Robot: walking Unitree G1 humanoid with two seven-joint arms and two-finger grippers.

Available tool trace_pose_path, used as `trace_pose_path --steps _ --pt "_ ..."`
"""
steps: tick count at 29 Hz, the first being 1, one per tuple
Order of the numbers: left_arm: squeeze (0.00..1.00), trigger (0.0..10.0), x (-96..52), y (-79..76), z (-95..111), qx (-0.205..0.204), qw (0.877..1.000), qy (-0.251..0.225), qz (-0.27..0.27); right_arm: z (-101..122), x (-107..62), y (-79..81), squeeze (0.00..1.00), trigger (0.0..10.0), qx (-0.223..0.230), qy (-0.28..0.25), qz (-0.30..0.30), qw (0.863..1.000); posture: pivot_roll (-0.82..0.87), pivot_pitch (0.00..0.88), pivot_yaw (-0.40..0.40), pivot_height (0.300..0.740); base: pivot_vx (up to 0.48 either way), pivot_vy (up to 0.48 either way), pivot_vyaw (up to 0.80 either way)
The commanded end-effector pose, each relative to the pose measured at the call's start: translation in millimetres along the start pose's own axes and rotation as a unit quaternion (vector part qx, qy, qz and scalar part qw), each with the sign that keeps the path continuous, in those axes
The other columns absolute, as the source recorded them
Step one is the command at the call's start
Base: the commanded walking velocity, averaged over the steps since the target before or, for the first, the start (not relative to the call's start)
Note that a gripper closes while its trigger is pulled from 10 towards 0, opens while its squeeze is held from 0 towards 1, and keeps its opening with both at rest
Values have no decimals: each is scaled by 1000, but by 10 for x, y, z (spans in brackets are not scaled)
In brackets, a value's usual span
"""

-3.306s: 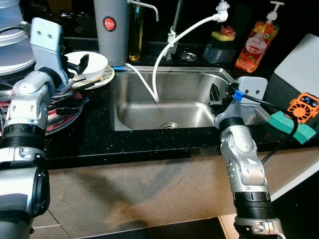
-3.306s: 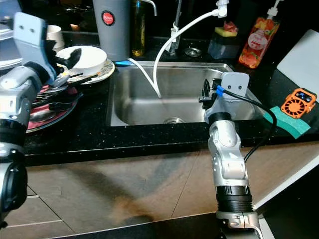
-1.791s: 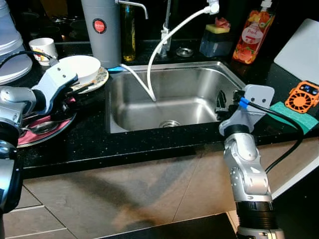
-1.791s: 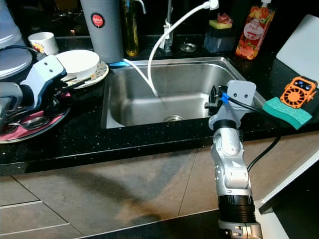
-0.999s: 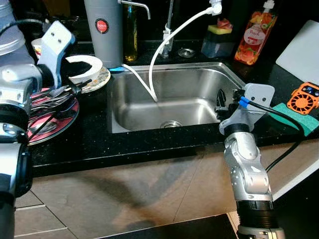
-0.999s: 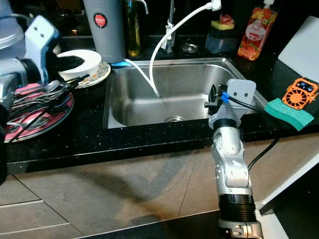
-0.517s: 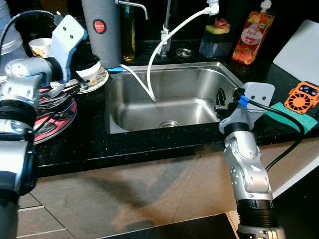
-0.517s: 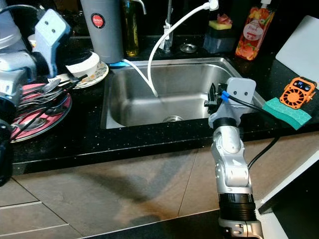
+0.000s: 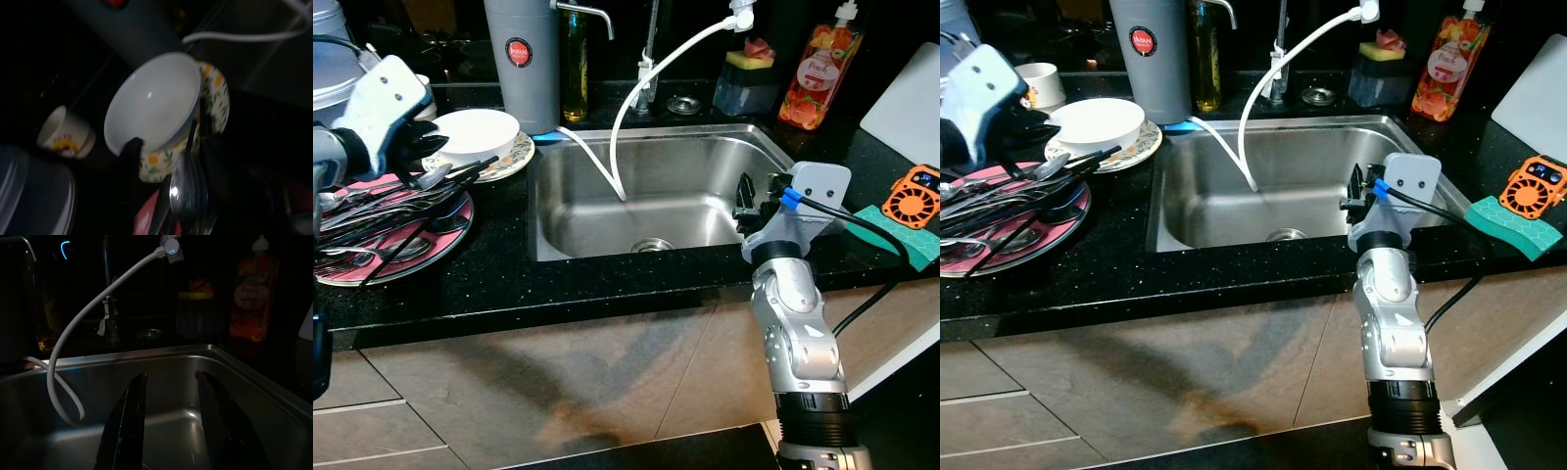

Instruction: Kitchen organization

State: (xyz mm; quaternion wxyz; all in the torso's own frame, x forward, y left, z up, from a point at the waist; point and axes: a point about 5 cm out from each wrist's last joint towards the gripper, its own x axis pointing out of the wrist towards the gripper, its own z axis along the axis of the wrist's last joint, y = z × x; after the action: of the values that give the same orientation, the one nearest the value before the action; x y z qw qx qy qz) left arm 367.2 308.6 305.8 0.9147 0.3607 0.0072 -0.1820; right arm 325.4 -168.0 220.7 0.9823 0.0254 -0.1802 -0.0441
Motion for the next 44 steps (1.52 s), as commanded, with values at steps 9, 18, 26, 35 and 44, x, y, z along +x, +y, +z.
trace_pose_path --steps 9,18,26,35,44 --pt "0 10000 -35 -41 -192 15 998 53 4 -20 -12 -5 0 10000 -1 6 -2 1000 55 0 -7 740 0 0 0" --pt "0 10000 62 -187 -266 -5 998 65 -16 -3 17 -23 0 10000 -3 2 -5 1000 42 0 -6 740 0 0 0" --pt "0 10000 96 -273 -336 -17 996 79 -32 -12 8 -23 0 10000 -3 3 -6 1000 44 0 -4 740 0 0 0" --pt "0 10000 210 -447 -327 -41 995 60 -65 -7 20 -16 0 10000 -2 2 -4 1000 47 0 -7 740 0 0 0" --pt "0 10000 277 -388 6 -32 996 -24 -78 -8 15 -19 0 10000 -2 2 -5 1000 45 0 -8 740 0 0 0"
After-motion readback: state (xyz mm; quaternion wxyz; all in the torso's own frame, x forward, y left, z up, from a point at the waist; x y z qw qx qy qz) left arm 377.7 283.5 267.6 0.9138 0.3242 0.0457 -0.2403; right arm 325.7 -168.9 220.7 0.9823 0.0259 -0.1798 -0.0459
